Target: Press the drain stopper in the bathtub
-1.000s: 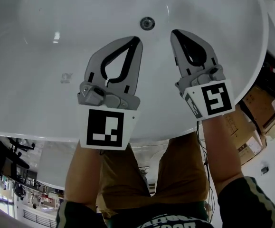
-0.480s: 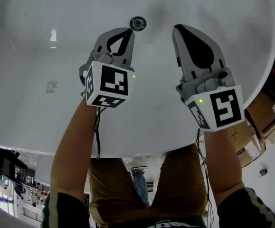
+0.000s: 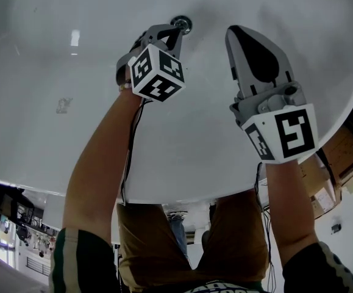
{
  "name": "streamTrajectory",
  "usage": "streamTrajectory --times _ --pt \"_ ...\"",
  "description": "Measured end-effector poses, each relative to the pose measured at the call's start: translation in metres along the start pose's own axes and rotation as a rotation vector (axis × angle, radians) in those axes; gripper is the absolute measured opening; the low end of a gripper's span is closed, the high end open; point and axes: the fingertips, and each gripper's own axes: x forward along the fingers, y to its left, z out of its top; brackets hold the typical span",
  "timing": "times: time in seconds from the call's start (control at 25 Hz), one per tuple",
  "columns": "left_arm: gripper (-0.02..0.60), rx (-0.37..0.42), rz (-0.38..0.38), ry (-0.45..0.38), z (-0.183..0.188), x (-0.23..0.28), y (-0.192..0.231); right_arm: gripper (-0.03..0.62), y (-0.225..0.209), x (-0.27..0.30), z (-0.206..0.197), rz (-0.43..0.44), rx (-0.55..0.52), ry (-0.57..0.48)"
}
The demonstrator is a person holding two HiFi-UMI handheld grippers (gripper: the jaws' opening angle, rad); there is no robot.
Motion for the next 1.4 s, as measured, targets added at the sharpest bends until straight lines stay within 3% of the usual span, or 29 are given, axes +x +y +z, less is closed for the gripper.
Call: streamTrajectory --times 0.16,0.6,1.0,1.4 --pt "0.006 0.029 0.019 0.05 -0.004 0.02 0.007 0.011 -0.004 0.002 -0.003 0.014 0.018 -0.008" --pt "0.006 0.084 -0.015 0.16 -0.028 0.069 -0.008 0.012 -0.009 0.001 -0.006 0.049 0.02 0.014" --pt "0.006 0.082 0.006 0.231 -0.044 0.093 -0.007 0.012 -0.016 -0.001 -0.013 0.028 0.12 0.006" --pt "0.006 0.123 -0.007 0.276 -0.052 0.105 -0.004 0.012 -0.019 -0.001 -0.016 0.022 0.139 0.015"
